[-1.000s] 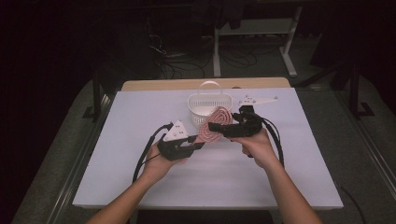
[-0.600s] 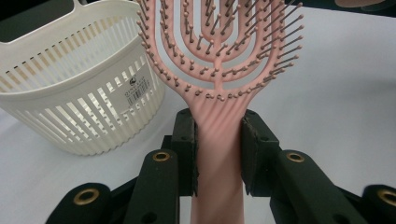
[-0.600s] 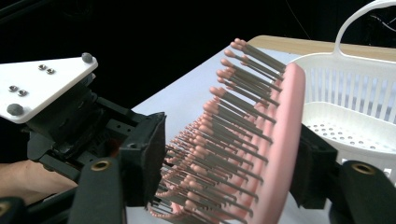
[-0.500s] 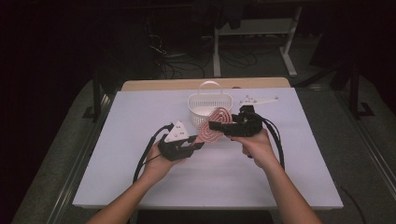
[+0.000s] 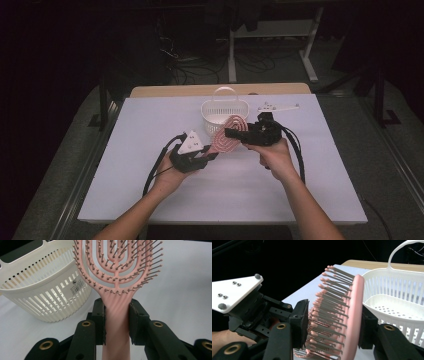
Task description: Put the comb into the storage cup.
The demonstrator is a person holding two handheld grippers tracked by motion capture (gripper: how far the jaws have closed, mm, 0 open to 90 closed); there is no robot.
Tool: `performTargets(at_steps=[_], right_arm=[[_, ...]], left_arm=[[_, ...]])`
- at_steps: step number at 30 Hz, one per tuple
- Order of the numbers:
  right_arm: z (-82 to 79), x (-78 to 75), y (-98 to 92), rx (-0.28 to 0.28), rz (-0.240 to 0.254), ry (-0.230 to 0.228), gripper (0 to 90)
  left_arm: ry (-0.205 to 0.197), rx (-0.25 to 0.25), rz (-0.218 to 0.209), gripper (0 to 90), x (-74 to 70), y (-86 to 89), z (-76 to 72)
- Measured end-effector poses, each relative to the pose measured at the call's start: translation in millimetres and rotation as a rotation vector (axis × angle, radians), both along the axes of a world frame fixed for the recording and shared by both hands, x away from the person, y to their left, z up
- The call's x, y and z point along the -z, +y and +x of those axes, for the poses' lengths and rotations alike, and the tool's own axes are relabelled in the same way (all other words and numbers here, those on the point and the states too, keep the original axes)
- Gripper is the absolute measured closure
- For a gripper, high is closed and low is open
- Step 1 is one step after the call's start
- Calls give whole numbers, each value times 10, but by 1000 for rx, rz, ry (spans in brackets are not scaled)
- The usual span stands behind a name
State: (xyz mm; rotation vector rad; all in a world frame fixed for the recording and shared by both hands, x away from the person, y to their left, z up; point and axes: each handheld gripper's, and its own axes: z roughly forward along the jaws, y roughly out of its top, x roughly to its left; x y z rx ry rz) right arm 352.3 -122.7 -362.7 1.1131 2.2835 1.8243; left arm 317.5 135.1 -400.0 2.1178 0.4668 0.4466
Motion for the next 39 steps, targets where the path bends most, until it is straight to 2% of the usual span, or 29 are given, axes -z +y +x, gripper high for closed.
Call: performTargets(at_steps=[4,14,29,33,39], right_arm=[[-8,-3,0,3,15,-7,568],[-24,-8,16,-7,41,-16,620],[-58,-29,38,1,48,-49,631],[-64,-38,22,24,28,-65,632],[-60,-46,-22,41,34,-70,632]], left_arm=[[1,-2,4,707,11,2,13],[-3,5,16,709,37,-12,24],[-2,16,2,700,33,-2,36],[0,17,-7,640,25,8,43],[22,25,-42,510,2,46,68]])
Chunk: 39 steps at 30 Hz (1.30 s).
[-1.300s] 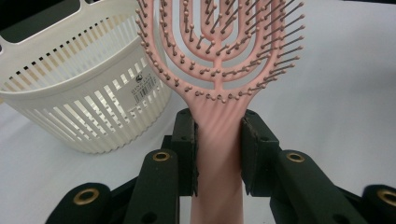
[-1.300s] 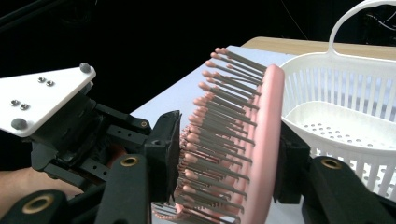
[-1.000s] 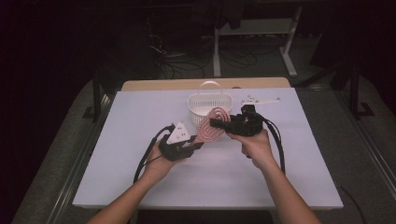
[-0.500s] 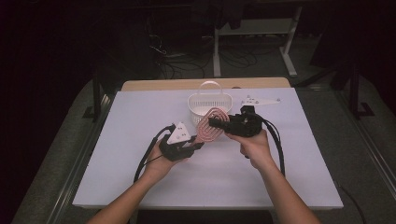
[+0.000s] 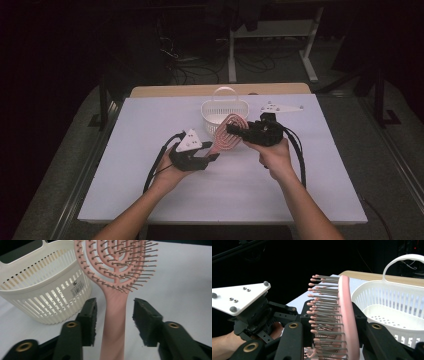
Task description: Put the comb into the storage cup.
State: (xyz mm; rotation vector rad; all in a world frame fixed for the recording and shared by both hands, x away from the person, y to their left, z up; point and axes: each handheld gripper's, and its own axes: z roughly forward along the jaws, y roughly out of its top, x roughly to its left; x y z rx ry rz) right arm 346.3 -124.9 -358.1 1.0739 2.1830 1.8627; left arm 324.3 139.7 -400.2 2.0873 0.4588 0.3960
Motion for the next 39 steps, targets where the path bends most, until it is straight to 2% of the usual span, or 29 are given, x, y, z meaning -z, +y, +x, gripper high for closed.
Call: performTargets(at_steps=[4,15,21,24,27,29,32,39], right_arm=[[0,-5,-23,10,-1,-6,632],[2,-20,-82,30,-5,-14,633],[4,-19,-94,35,-9,-17,632],[4,-22,-100,37,-9,-19,632],[5,-24,-107,39,-9,-19,632],[7,-24,-110,39,-10,-20,632],[9,-26,-118,40,-9,-22,632],[13,-30,-134,46,-8,-24,632]], left_arm=[[43,29,-20,421,-21,26,24],[97,81,-32,226,-41,78,47],[134,87,-29,110,-20,156,92],[152,79,-29,15,-16,214,119],[172,89,-25,0,1,284,138],[170,87,-14,0,12,337,142],[188,79,-19,0,34,425,136],[202,51,20,0,165,663,59]])
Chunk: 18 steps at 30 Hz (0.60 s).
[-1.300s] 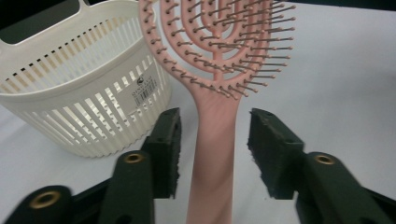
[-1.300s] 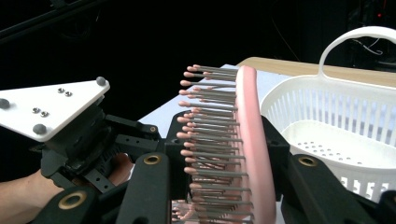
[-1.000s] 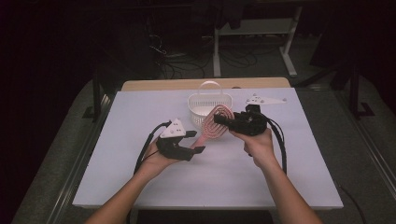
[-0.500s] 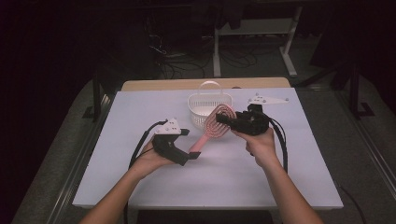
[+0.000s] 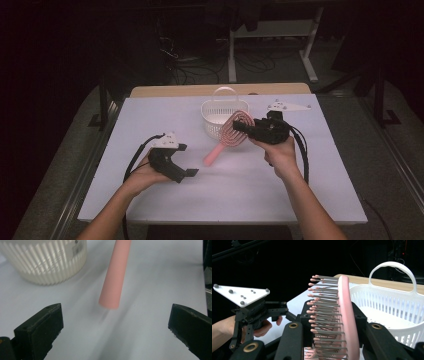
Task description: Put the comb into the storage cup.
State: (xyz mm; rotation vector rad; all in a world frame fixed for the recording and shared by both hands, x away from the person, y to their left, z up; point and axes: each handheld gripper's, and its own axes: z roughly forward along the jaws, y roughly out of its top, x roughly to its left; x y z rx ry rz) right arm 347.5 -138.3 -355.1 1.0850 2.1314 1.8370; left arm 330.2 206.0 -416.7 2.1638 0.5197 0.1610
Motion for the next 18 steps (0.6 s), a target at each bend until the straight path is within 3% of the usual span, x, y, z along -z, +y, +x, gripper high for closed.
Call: performTargets(at_steps=[7,18], right_arm=[[2,2,-3,3,-1,2,632],[2,0,-9,2,1,-3,632]], left_arm=[[-12,-37,-1,0,105,216,-92],[9,-59,3,0,251,419,-226]])
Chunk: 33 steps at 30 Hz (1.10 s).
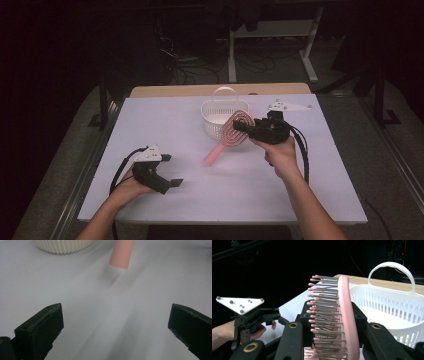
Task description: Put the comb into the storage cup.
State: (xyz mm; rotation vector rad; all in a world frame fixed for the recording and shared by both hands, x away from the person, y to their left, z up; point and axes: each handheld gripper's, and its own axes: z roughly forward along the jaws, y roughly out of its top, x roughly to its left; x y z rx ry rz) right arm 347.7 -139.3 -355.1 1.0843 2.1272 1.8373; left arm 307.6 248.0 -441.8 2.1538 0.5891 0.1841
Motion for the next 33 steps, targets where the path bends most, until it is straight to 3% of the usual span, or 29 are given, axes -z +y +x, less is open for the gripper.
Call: performTargets(at_steps=[12,15,33], right_arm=[[5,-9,-17,3,17,5,632],[3,-18,-23,10,16,3,633],[88,-216,-143,42,59,-13,633]], left_arm=[[7,-30,17,0,49,86,-45],[13,-31,2,0,51,88,-35],[20,-45,19,0,75,83,-40]])
